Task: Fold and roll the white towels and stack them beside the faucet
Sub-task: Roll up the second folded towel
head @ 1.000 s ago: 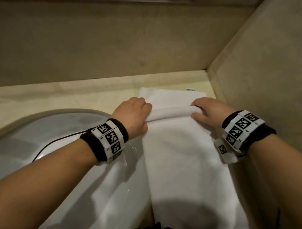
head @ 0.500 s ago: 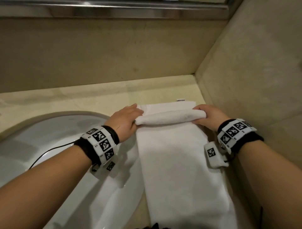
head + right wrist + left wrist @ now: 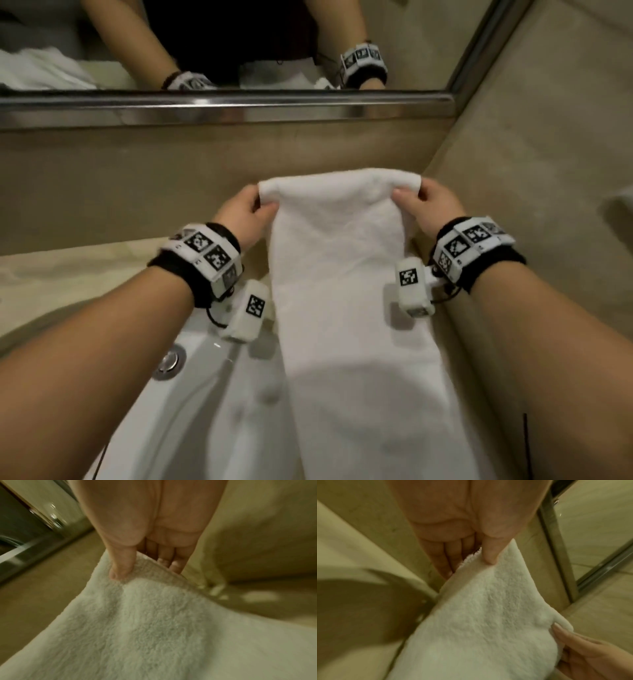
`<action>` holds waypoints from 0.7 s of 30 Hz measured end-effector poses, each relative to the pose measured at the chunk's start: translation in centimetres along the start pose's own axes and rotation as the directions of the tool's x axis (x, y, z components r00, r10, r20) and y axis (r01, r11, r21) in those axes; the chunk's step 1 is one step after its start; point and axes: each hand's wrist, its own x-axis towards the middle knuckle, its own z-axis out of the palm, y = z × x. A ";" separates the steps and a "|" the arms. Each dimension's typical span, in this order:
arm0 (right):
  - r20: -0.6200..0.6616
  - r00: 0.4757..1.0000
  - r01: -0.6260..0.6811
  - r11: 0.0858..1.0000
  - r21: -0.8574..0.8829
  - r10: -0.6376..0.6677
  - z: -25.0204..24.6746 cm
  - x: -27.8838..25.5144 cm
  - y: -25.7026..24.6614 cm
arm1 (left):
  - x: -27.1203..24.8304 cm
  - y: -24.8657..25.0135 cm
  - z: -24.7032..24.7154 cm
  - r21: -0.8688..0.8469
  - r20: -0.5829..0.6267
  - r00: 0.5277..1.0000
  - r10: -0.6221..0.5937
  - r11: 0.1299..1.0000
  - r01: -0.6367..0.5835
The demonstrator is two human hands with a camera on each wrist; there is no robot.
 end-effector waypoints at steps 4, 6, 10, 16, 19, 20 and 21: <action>0.103 0.984 -0.156 0.985 0.070 0.148 2.1 0.5 3.8 | 0.3 -2.8 2.1 -0.068 0.088 0.992 -0.094 0.993 0.100; 0.181 0.963 -0.211 0.976 0.056 0.198 2.3 0.8 5.0 | 0.6 -3.5 2.4 -0.065 0.138 0.985 -0.105 0.991 0.115; 0.164 0.973 -0.159 0.986 -0.052 0.165 2.3 1.2 5.9 | 1.1 -4.3 2.6 0.060 0.122 0.990 -0.072 0.996 0.065; 0.064 0.993 -0.101 0.992 0.073 0.097 2.1 2.0 4.3 | 1.6 -3.0 1.4 -0.041 0.012 1.000 -0.009 0.999 0.010; 0.031 0.996 -0.091 0.995 0.051 0.089 2.3 2.9 3.6 | 1.9 -2.5 1.0 0.001 -0.010 1.000 0.016 1.000 -0.016; 0.039 0.994 -0.102 0.995 -0.003 0.102 2.5 3.0 3.7 | 1.9 -2.6 1.1 0.040 -0.001 1.000 0.016 0.999 -0.016; 0.051 0.991 -0.119 0.991 -0.064 0.122 2.7 3.1 3.9 | 1.8 -2.8 1.3 0.082 0.016 1.000 0.004 0.997 -0.005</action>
